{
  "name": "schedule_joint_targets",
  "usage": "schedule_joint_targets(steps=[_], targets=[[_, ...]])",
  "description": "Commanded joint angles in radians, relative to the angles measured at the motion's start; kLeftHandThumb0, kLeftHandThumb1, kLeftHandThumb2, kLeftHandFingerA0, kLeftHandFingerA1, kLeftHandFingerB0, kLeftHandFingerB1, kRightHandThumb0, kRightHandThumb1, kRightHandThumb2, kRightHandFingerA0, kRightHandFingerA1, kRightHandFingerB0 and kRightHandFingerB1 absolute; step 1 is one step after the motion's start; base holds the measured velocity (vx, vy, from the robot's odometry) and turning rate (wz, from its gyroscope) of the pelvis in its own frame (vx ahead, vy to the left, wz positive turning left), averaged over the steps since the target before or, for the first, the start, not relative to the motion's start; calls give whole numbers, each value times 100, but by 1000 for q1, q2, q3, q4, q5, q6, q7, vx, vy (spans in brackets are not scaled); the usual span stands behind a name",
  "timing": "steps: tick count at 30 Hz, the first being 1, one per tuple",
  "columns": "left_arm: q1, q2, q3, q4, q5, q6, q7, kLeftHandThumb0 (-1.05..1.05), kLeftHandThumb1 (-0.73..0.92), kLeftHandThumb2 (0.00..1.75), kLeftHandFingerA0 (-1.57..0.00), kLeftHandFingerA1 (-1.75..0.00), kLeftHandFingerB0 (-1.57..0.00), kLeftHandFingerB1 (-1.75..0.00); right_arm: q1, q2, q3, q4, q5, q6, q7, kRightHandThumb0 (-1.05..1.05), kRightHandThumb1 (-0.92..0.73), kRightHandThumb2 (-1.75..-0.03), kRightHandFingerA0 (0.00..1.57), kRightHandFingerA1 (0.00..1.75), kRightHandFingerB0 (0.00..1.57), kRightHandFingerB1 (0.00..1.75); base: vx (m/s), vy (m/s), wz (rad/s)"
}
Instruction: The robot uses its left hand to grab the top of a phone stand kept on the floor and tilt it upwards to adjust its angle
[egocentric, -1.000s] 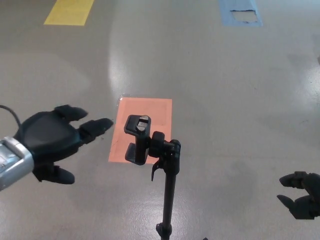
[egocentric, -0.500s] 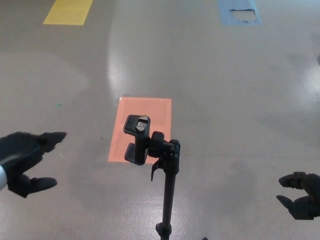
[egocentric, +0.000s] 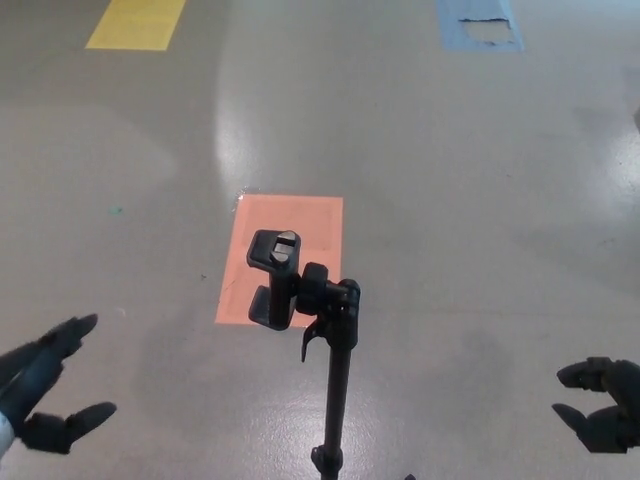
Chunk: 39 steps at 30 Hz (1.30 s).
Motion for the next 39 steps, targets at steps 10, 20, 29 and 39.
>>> schedule_joint_targets(steps=[10, 20, 29, 39], targets=[[23, 6, 177, 66, -206, 249, -3, -24, 45, 93, 0, -48, 0, -48, 34, 5, -20, 19, 18, 2, -21, -52, -77, -63, 26, 36, 26, 32, 0, 0, 0], [15, 19, 105, 87, -177, 339, -55, -23, 47, 58, -20, -36, -11, -27, 26, -3, -39, 22, 25, 8, -17, -52, -76, -63, 25, 36, 25, 32, 0, 0, 0], [28, 39, 46, 85, -180, 348, -68, -22, 50, 56, -24, -35, -11, -26, 21, -2, -76, 43, 45, 41, -10, -33, -70, -61, 41, 42, 22, 33, 0, 0, 0], [61, 44, 5, 89, -199, 341, -126, -19, 56, 62, -27, -36, -11, -21, 51, 6, -74, 63, 30, 87, -7, -22, -49, -92, 37, 59, 14, 49, 0, 0, 0]])
